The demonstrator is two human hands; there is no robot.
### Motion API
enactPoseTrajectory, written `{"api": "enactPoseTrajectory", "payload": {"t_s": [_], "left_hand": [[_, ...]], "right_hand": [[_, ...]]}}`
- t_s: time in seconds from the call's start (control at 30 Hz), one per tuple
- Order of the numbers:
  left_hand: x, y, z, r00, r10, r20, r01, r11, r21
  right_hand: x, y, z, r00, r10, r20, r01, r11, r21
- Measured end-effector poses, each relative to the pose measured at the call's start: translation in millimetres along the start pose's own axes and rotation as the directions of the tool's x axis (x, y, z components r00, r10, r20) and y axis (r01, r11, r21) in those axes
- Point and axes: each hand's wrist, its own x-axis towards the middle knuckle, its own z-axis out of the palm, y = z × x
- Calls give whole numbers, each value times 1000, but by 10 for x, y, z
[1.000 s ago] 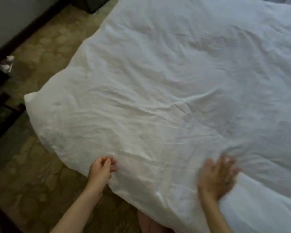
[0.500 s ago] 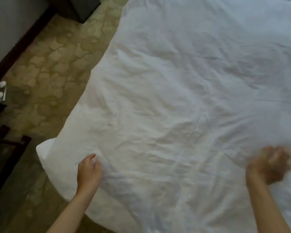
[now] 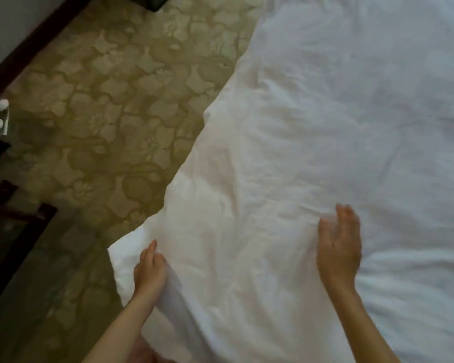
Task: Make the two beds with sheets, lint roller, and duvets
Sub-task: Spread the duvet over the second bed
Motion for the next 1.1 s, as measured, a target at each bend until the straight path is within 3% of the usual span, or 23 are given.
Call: {"api": "enactPoseTrajectory", "payload": {"t_s": [0.07, 0.1, 0.17, 0.23, 0.27, 0.3, 0.37, 0.43, 0.5, 0.57, 0.6, 0.63, 0.67, 0.7, 0.73, 0.77, 0.8, 0.83, 0.87, 0.9, 0.93, 1.0, 1.1], "left_hand": [[180, -26, -56, 991, -28, 129, 33, 999, -33], [211, -22, -109, 981, -60, 183, 65, 998, -22], [297, -100, -275, 973, -85, 216, 88, 996, -5], [396, -196, -556, 956, -110, 272, 108, 994, 23], [481, -260, -688, 941, -110, 320, 114, 993, 4], [563, -273, -854, 935, -122, 332, 130, 992, -3], [811, -272, -1127, 946, -114, 304, 123, 992, -9], [1032, -176, -1303, 949, -104, 298, 105, 994, 10], [1183, 23, -1416, 944, -73, 321, 76, 997, 4], [1345, 234, -1471, 940, -24, 339, 40, 998, -42], [1428, 349, -1481, 939, 20, 342, 2, 998, -62], [1511, 457, -1466, 938, 50, 344, -26, 997, -72], [1577, 588, -1453, 934, 65, 351, -42, 996, -72], [1662, 721, -1426, 929, 73, 363, -49, 996, -75], [1722, 879, -1411, 921, 83, 381, -56, 995, -81], [1800, 1025, -1394, 910, 97, 403, -71, 994, -79], [1872, 1174, -1389, 900, 113, 422, -93, 993, -66], [1963, 1321, -1384, 892, 136, 432, -125, 991, -54], [2044, 1484, -1386, 888, 152, 433, -147, 988, -45], [2140, 1635, -1374, 890, 164, 425, -164, 986, -39], [2208, 1813, -1362, 896, 170, 410, -175, 984, -25], [2326, 2205, -1256, 901, 185, 392, -208, 978, 16], [2473, 2937, -921, 880, 182, 439, -250, 963, 103]], "right_hand": [[-43, -155, 295, 956, 251, -155, -265, 961, -76], [-311, -294, 553, 963, 211, -170, -242, 952, -187], [-1218, -606, 1126, 969, -191, 154, 238, 883, -403], [-2105, -741, 1567, 652, -497, 573, 735, 601, -315], [-2337, -776, 1631, 520, -513, 683, 821, 520, -235], [-2371, -856, 1640, 464, -492, 737, 829, 534, -166], [-2051, -1138, 1622, 549, -498, 671, 667, 745, 7], [-1420, -1377, 1595, 769, -505, 390, 575, 815, -78], [-666, -1563, 1483, 962, -253, 105, 270, 936, -226], [-121, -1694, 1442, 986, 88, -144, -124, 957, -261], [-42, -1765, 1551, 954, 258, -154, -294, 910, -293], [-59, -1843, 1667, 945, 325, -30, -310, 867, -390], [-190, -1903, 1816, 951, 221, 216, -73, 841, -536], [-357, -1983, 1957, 847, 46, 529, 257, 836, -485], [-518, -2086, 2072, 604, -126, 787, 502, 827, -253], [-640, -2237, 2112, 357, -186, 915, 537, 843, -38], [-669, -2310, 2097, 308, -258, 916, 483, 872, 83], [-535, -2332, 2013, 443, -289, 849, 386, 916, 110], [-286, -2279, 1928, 679, -262, 686, 288, 954, 79], [15, -2208, 1807, 872, -199, 447, 203, 978, 39], [369, -2103, 1655, 975, -130, 178, 135, 991, -14], [1037, -1888, 1273, 976, 86, -200, -113, 985, -129], [1702, -1813, 1233, 773, 538, -336, -581, 813, -35]]}}
